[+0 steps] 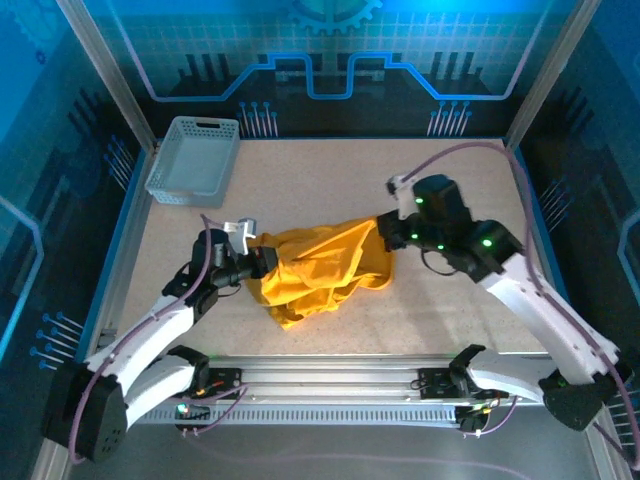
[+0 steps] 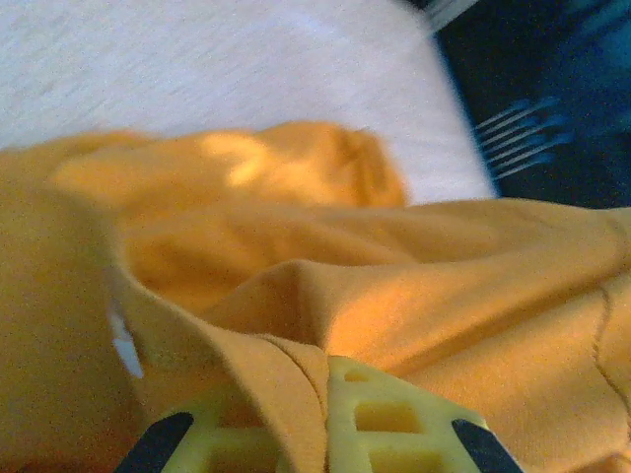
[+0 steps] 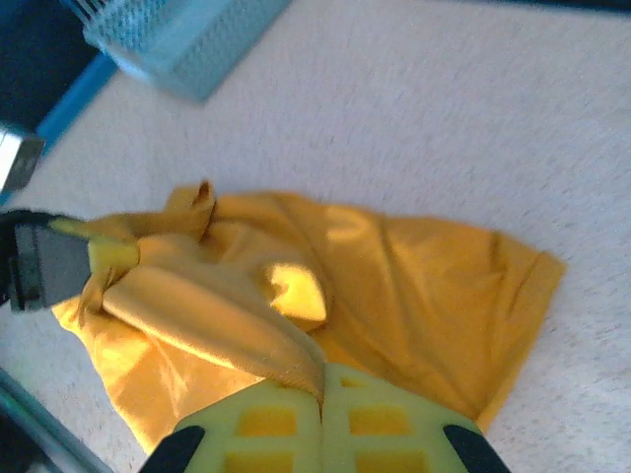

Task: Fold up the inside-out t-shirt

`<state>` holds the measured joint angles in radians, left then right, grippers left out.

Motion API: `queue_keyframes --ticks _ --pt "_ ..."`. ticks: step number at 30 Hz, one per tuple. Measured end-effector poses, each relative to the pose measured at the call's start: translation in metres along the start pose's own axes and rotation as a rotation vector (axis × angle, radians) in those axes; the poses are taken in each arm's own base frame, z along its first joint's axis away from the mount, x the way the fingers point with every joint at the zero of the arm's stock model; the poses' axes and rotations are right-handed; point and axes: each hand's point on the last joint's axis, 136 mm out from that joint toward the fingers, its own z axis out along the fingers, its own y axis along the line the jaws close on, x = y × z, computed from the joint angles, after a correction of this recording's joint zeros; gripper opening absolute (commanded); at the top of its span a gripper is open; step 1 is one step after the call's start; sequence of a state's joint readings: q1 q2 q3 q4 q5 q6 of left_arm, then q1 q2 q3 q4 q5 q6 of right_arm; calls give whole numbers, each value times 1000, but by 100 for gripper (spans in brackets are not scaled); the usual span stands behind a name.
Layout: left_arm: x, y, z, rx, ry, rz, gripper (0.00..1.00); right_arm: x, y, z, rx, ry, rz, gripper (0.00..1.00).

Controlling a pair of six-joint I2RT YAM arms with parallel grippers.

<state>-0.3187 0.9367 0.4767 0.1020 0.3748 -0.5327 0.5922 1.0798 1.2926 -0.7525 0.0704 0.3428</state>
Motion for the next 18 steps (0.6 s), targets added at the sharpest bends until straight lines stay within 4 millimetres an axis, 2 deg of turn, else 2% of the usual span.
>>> queue_keyframes --ticks 2,4,5,7,8,9,10,11,13,15,18 --pt "-10 -31 -7 94 -46 55 0 -9 -7 -10 15 -38 16 0" --pt "-12 -50 -8 148 -61 87 0 -9 -17 -7 41 -38 40 0" --pt "-10 -52 -6 155 -53 88 0 -5 -23 0 56 -25 56 0" --pt "-5 -48 0 145 -31 76 0 15 -42 24 104 47 100 0" --pt "1 -38 8 119 -2 56 0 34 -54 43 132 112 126 0" --pt "5 -33 13 102 17 42 0 46 -61 54 149 155 143 1" --pt "8 -28 17 91 32 31 0 61 -69 66 164 201 160 6" --pt "12 -23 20 75 52 15 0 86 -78 81 184 281 182 13" --pt "17 -17 23 53 68 -7 0 116 -85 94 197 371 202 35" --pt "17 -14 23 42 67 -12 0 125 -85 97 195 397 215 46" --pt "16 -13 24 35 65 -14 0 119 -77 96 168 368 198 61"
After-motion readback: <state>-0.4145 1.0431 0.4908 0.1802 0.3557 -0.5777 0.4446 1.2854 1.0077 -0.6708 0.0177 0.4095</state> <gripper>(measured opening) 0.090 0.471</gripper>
